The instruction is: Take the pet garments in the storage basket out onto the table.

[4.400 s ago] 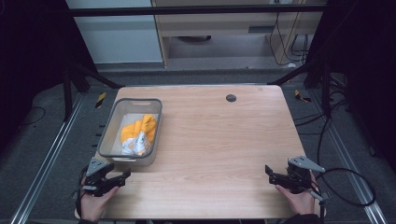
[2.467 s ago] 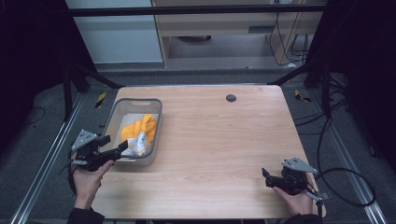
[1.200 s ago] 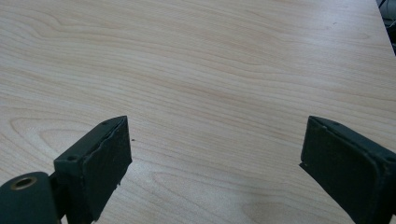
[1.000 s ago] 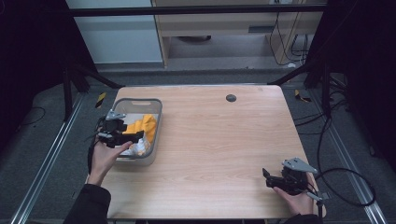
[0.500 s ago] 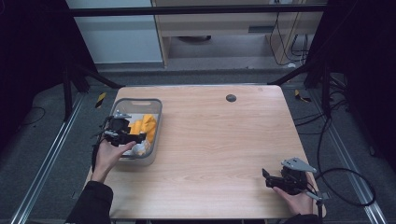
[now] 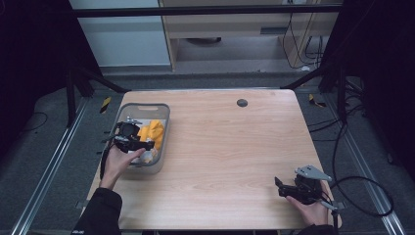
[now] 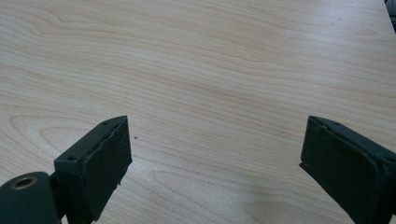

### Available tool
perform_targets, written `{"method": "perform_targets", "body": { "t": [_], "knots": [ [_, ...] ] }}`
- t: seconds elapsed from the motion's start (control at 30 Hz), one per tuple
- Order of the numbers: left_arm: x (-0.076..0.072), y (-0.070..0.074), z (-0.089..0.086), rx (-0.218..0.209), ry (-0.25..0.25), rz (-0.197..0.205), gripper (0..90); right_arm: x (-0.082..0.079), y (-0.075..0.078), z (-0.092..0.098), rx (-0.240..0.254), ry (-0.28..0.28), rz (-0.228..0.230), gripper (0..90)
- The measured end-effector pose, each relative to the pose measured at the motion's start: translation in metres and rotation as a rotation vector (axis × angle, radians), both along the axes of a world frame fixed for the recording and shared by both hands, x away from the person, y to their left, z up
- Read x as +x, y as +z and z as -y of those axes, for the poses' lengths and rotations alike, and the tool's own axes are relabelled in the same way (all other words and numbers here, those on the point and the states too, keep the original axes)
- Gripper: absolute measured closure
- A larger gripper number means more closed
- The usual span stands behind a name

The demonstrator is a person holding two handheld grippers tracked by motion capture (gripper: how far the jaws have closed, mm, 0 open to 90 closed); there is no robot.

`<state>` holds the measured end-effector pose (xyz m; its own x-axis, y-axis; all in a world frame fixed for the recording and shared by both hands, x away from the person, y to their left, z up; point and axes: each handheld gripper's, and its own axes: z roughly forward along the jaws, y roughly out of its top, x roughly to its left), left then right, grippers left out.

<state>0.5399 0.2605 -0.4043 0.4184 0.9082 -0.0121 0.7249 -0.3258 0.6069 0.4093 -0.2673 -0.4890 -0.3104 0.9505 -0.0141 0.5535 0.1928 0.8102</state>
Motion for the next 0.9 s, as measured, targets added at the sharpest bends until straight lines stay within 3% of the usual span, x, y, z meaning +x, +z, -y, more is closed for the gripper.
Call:
{"method": "perform_targets", "body": {
  "t": [0.27,0.73,0.9],
  "knots": [
    [0.004,-0.008,0.003,0.024,0.004,-0.032,41.1,0.001,-0.001,0.000,-0.007,0.003,-0.001,8.5],
    [0.009,-0.018,0.004,0.051,0.029,-0.087,61.4,0.001,-0.001,-0.001,-0.008,0.007,-0.006,8.4],
    [0.010,-0.018,0.001,0.049,0.040,-0.106,72.6,0.001,-0.001,0.000,-0.007,0.006,-0.007,8.4]
  ]
}}
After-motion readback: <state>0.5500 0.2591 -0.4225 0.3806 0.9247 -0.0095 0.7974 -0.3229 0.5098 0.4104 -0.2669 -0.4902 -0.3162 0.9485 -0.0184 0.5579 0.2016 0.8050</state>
